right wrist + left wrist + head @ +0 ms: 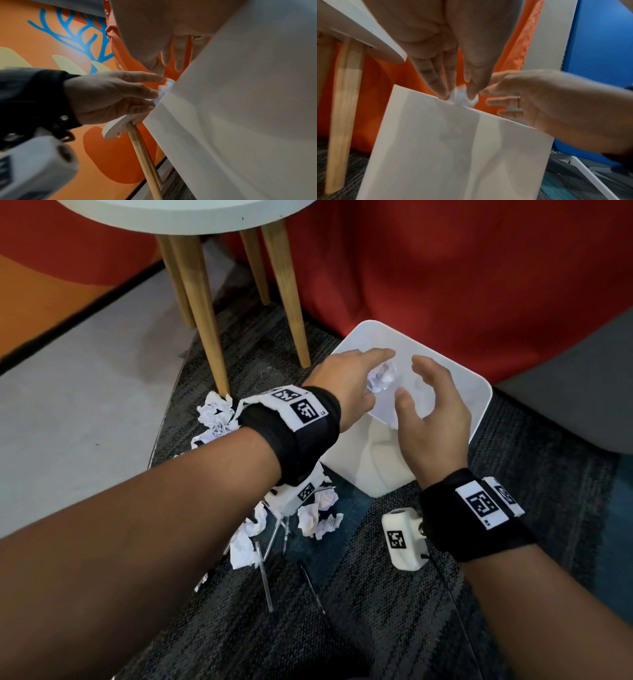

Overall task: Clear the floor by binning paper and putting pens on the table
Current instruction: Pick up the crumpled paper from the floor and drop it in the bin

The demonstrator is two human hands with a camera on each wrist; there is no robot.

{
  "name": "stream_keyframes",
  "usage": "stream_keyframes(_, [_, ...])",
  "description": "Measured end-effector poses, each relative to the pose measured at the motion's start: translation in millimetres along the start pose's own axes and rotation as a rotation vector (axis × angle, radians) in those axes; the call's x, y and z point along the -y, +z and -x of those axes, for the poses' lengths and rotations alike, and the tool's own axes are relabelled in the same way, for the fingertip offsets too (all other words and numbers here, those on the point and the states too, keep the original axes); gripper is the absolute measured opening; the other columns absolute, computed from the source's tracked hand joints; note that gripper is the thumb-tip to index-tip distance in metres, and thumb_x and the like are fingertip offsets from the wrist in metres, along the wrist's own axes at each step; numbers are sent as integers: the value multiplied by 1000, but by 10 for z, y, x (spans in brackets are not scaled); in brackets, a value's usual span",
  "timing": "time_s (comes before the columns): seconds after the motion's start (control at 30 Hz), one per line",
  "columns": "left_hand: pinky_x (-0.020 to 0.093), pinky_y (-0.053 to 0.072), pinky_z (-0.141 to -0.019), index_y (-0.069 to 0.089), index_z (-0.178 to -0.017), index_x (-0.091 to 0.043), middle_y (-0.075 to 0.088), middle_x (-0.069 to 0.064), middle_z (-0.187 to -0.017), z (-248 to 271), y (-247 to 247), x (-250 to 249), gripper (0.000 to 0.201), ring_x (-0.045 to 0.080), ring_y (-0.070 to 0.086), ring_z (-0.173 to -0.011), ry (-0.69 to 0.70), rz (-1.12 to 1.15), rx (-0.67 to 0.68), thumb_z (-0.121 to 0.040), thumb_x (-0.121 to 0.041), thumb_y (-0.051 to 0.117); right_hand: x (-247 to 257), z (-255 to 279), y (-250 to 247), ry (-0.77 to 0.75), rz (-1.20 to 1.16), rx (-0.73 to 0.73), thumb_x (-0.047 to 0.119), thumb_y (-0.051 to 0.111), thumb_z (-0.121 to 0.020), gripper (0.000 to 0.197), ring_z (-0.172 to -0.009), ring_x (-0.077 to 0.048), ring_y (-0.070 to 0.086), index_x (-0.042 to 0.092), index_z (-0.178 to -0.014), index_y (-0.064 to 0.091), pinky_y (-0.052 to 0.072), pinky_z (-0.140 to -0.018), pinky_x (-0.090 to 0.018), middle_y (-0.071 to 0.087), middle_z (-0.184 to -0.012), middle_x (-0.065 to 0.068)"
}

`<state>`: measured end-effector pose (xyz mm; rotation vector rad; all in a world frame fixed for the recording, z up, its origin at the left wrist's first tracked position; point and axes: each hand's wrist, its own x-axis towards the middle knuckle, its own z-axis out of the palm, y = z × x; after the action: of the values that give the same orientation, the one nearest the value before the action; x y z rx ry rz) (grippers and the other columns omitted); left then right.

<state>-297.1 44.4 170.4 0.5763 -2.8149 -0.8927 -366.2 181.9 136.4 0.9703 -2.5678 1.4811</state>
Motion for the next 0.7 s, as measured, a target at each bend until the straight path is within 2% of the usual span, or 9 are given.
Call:
stream_keyframes(0.07, [29,45,-94,41,-141,-31,57,0,-124,-29,8,11,60,17,56,-105,13,-19,19,-86,-19,62,28,29,-16,-72,-44,-39,11,57,-89,36,-121,-16,53,15,-125,59,39,-104,-27,61,-125,6])
stream_keyframes(0.13, [26,45,-88,51,-130,-28,56,-3,-112,-20,-1,23,49,12,53,-94,31,3,4,-84,-22,66,79,95,-30,-184,-107,-90,0,56,-85,31,-117,-18,55,11,-114,64,41,-101,-29,63,-118,3])
stream_keyframes(0.23, [30,48,-74,61,-92,-21,52,-11,-75,80,-3,27,17,12,49,-73,34,70,-25,-79,-24,70,148,277,-11,-325,-173,-74,-15,53,-77,25,-98,-21,57,3,-89,66,44,-89,-34,64,-97,0])
stream_keyframes(0.3, [29,48,-68,56,-74,-21,49,-11,-60,179,22,30,13,13,49,-65,7,101,-23,-77,-26,68,139,435,40,-322,-227,14,-19,50,-71,25,-79,-21,54,3,-73,61,43,-74,-33,58,-80,7])
stream_keyframes(0.47, [26,41,-63,49,-56,-17,46,-5,-50,404,202,170,30,21,51,-65,-130,50,54,-79,-31,62,-142,865,284,-189,-270,295,-17,43,-61,28,-61,-5,47,8,-58,56,37,-60,-19,51,-63,9])
stream_keyframes(0.53, [26,43,-69,47,-52,-17,47,-4,-52,472,368,346,33,25,55,-69,-227,11,131,-79,-33,60,-405,1027,437,-84,-171,403,-12,45,-63,28,-57,-3,45,13,-58,58,38,-56,-21,52,-61,11])
stream_keyframes(0.57, [27,45,-71,45,-51,-17,47,-3,-52,506,460,447,36,26,56,-69,-276,-5,166,-80,-33,59,-554,1099,526,-7,-89,463,-10,47,-66,29,-56,-5,45,17,-59,59,40,-56,-23,53,-61,11])
stream_keyframes(0.63, [26,43,-61,43,-50,-15,46,-1,-53,586,670,646,42,27,55,-65,-363,-39,233,-84,-34,58,-827,1218,723,180,83,626,-4,51,-74,30,-61,-13,53,23,-65,60,47,-59,-30,60,-67,5])
stream_keyframes(0.7, [25,39,-56,50,-54,-15,51,-2,-56,688,902,820,41,25,57,-65,-431,-73,304,-90,-34,55,-1040,1325,913,308,250,809,5,51,-84,23,-82,-26,61,24,-80,64,48,-69,-32,63,-93,-4])
